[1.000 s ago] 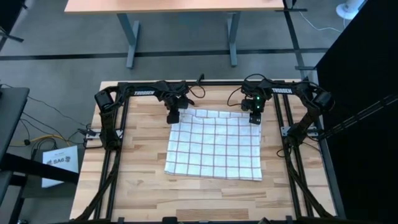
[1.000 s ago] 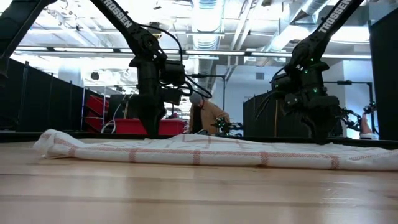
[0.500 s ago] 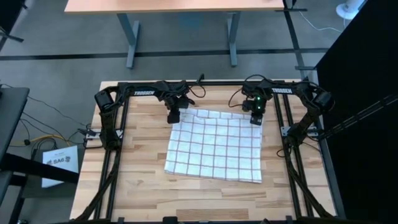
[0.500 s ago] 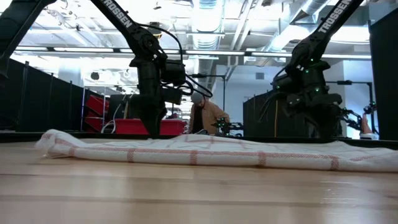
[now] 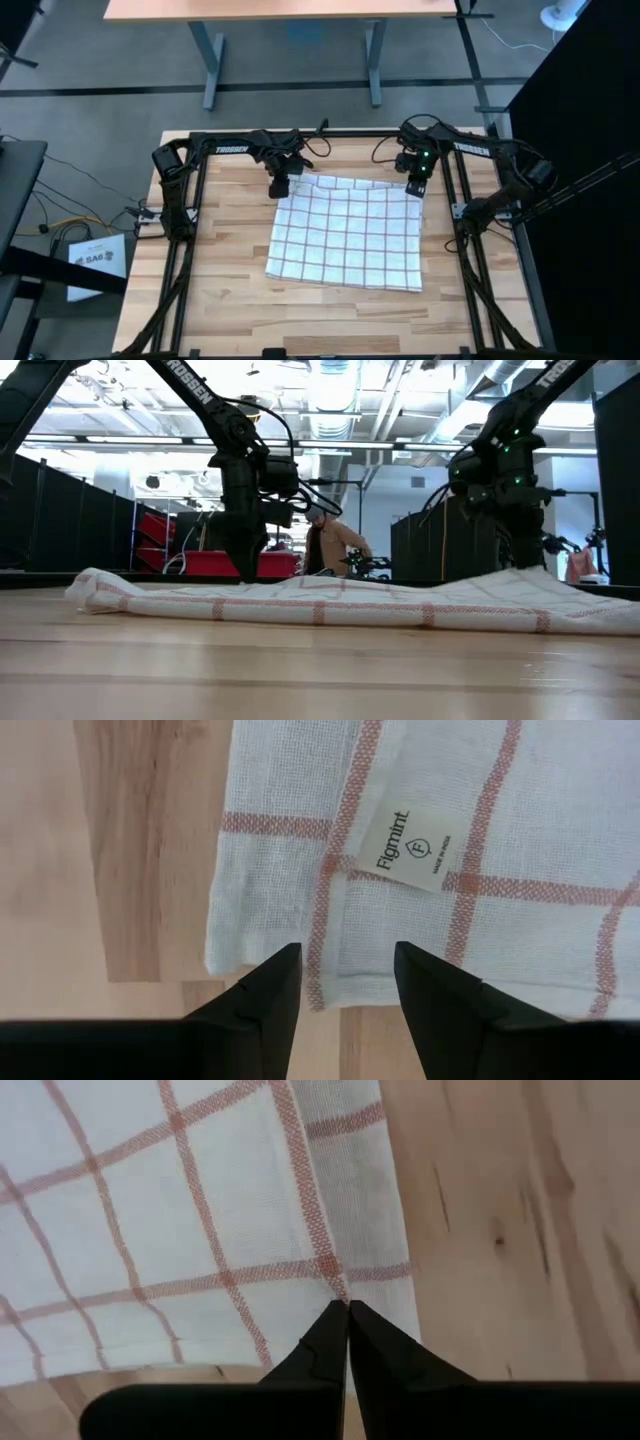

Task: Roll towel
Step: Fold the white striped towel

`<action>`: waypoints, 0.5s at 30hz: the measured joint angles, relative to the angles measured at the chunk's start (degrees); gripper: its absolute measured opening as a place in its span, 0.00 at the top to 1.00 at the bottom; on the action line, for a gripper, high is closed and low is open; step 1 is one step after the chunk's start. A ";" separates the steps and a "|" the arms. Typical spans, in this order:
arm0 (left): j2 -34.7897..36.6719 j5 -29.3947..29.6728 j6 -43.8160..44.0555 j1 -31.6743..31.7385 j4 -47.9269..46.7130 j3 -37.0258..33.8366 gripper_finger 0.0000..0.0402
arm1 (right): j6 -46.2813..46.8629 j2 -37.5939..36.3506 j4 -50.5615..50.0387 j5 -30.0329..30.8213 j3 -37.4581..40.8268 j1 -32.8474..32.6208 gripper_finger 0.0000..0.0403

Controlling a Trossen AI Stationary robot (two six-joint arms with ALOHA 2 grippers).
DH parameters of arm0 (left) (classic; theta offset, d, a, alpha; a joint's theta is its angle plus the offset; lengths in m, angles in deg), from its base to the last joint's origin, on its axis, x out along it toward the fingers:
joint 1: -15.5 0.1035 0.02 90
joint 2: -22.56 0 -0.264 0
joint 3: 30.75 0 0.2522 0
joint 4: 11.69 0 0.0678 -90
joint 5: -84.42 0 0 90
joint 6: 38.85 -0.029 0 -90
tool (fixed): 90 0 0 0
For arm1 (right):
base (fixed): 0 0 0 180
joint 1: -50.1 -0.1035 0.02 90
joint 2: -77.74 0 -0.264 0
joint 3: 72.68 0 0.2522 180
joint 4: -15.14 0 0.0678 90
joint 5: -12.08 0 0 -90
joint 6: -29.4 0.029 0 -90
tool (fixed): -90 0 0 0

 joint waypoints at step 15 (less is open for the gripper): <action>0.00 -1.71 -6.22 -0.65 3.87 0.00 0.63 | 1.18 -0.97 0.23 0.01 -0.01 0.15 1.00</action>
